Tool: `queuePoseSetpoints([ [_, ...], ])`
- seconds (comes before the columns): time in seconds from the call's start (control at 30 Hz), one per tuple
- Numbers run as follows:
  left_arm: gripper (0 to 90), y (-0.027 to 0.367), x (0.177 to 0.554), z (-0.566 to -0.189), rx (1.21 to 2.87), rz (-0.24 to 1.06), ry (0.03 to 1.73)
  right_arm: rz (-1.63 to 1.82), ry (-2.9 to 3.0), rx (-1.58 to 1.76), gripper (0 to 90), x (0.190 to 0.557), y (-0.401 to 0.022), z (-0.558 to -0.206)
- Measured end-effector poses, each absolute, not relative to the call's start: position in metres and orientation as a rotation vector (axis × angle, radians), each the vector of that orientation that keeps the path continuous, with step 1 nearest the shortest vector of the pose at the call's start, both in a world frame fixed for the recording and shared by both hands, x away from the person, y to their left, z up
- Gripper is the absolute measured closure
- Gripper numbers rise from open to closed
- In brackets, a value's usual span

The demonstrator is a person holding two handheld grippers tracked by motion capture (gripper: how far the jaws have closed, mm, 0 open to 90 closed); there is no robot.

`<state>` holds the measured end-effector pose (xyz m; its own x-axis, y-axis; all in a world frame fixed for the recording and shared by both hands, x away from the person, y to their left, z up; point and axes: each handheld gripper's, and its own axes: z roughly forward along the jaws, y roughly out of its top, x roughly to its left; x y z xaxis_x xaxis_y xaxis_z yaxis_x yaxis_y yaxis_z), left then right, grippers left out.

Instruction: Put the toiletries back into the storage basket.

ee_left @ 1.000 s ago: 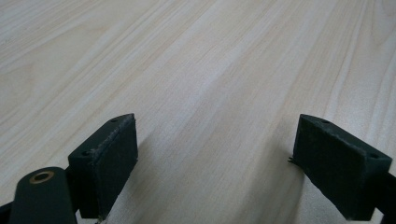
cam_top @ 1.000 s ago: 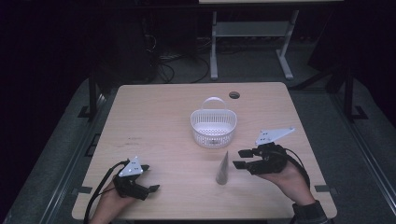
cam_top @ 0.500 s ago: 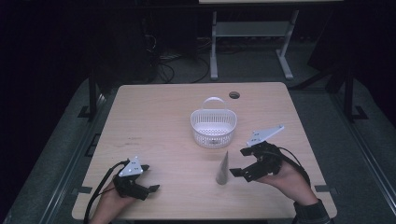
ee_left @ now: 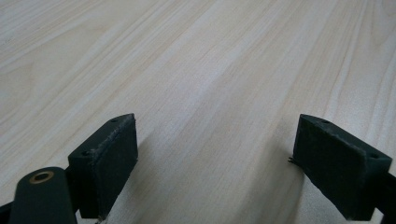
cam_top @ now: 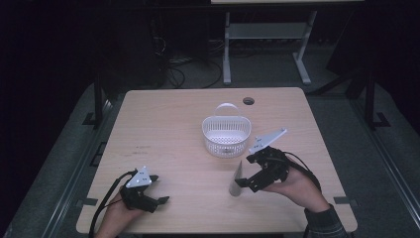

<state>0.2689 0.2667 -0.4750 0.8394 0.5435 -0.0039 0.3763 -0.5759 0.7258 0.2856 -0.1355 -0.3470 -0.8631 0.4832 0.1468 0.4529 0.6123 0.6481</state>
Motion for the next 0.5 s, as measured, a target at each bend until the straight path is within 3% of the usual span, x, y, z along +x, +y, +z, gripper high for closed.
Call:
queuePoseSetpoints([
  [0.5, 12.9, 0.267, 0.269, -0.475, 2.250, 0.282, 0.667, 1.066, 2.830, 0.754, 13.4, 0.294, -0.117, -0.351],
])
